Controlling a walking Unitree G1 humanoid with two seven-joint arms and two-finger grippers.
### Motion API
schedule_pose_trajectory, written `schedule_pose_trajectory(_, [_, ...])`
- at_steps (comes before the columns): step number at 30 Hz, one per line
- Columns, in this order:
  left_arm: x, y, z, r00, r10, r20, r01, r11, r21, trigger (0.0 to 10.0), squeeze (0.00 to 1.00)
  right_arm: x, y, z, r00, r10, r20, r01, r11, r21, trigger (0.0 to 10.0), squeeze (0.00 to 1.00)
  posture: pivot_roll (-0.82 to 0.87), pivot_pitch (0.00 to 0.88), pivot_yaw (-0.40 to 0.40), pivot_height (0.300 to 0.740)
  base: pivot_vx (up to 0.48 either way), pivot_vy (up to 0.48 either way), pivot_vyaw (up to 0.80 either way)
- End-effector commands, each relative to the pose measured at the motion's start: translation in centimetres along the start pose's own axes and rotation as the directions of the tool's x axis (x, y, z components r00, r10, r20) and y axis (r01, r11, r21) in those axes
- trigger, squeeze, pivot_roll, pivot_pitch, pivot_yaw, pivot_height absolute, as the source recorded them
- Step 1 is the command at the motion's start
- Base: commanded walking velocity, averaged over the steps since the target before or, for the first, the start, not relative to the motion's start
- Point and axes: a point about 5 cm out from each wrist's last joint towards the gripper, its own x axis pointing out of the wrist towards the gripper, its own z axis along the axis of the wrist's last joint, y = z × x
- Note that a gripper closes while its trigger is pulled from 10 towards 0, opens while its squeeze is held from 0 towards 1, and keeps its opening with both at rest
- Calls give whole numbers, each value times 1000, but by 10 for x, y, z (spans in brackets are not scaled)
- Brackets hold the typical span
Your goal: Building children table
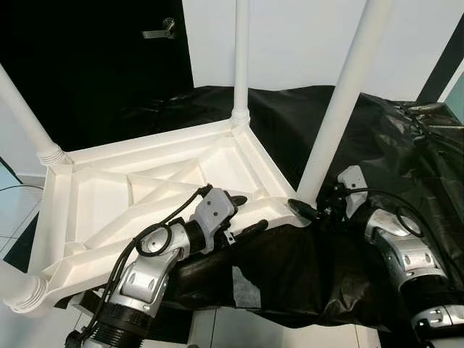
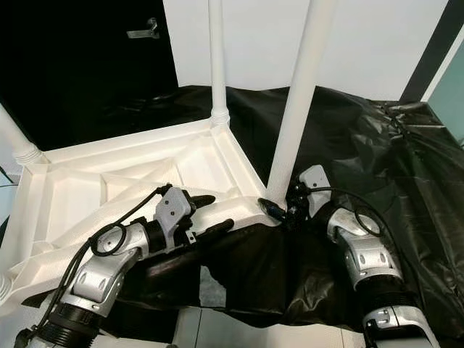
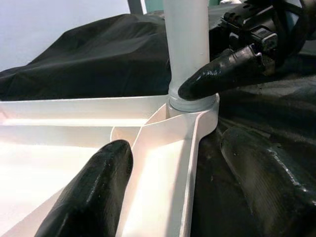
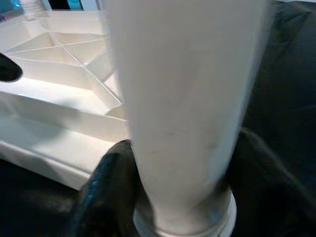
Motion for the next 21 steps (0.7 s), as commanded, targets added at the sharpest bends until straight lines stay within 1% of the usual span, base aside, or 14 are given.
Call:
schedule_pose_trajectory(1, [-2,1,-4,999,35,-20,-35,999,1,10000,0,-4,-3,-2,1000,-8,-10,8,1000,0,0,0,74,0,5,740,0,0,0])
schedule_pose_trajectory(5, [-2,-2,-5,999,34,-21,-35,999,-7,10000,0,-6,-3,-4,999,-48,-9,48,998,27,0,0,68,0,-5,740,0,0,0])
schedule_pose_trajectory(6, [-1,-2,-5,999,37,-20,-37,999,-9,10000,0,-5,-2,-6,997,-73,-17,74,997,33,706,0,66,0,-4,740,0,0,0])
schedule_pose_trajectory(7, [0,-2,-4,999,39,-18,-39,999,-10,10000,0,-4,2,-8,992,-124,-22,124,992,35,10000,0,67,0,-5,740,0,0,0])
schedule_pose_trajectory(9, [0,-2,-4,999,40,-17,-40,999,-10,10000,0,-3,4,-9,987,-158,-24,158,987,35,10000,0,67,0,-5,740,0,0,0])
schedule_pose_trajectory(10, [1,-2,-3,999,41,-15,-41,999,-10,10000,0,-2,6,-10,978,-207,-32,208,978,24,10000,0,68,0,-4,740,0,0,0])
schedule_pose_trajectory(11, [1,-2,-3,999,41,-15,-41,999,-10,10000,0,-2,6,-10,978,-207,-32,208,978,24,10000,0,68,0,-4,740,0,0,0])
schedule_pose_trajectory(13, [1,-2,-3,999,40,-14,-40,999,-12,10000,0,2,12,-14,953,-298,-45,300,953,41,10000,0,66,0,-2,740,0,0,0])
schedule_pose_trajectory(14, [1,-2,-3,999,40,-14,-40,999,-12,10000,0,2,12,-14,953,-298,-45,300,953,41,10000,0,66,0,-2,740,0,0,0])
schedule_pose_trajectory(16, [0,-2,-3,999,39,-14,-40,999,-12,10000,0,4,16,-15,936,-347,-52,350,935,59,10000,0,65,0,-1,740,0,0,0])
schedule_pose_trajectory(18, [0,-4,-3,999,38,-15,-38,999,-15,10000,0,10,27,-16,882,-466,-68,471,877,91,10000,0,66,0,-1,740,0,0,0])
schedule_pose_trajectory(19, [0,-4,-3,999,38,-15,-38,999,-15,10000,0,10,27,-16,882,-466,-68,471,877,91,10000,0,66,0,-1,740,0,0,0])
schedule_pose_trajectory(20, [-1,-4,-3,999,37,-15,-37,999,-16,10000,0,13,33,-17,844,-530,-84,536,837,106,10000,0,66,0,-2,740,0,0,0])
schedule_pose_trajectory(21, [-1,-4,-3,999,37,-15,-37,999,-16,10000,0,13,33,-17,844,-530,-84,536,837,106,10000,0,66,0,-2,740,0,0,0])
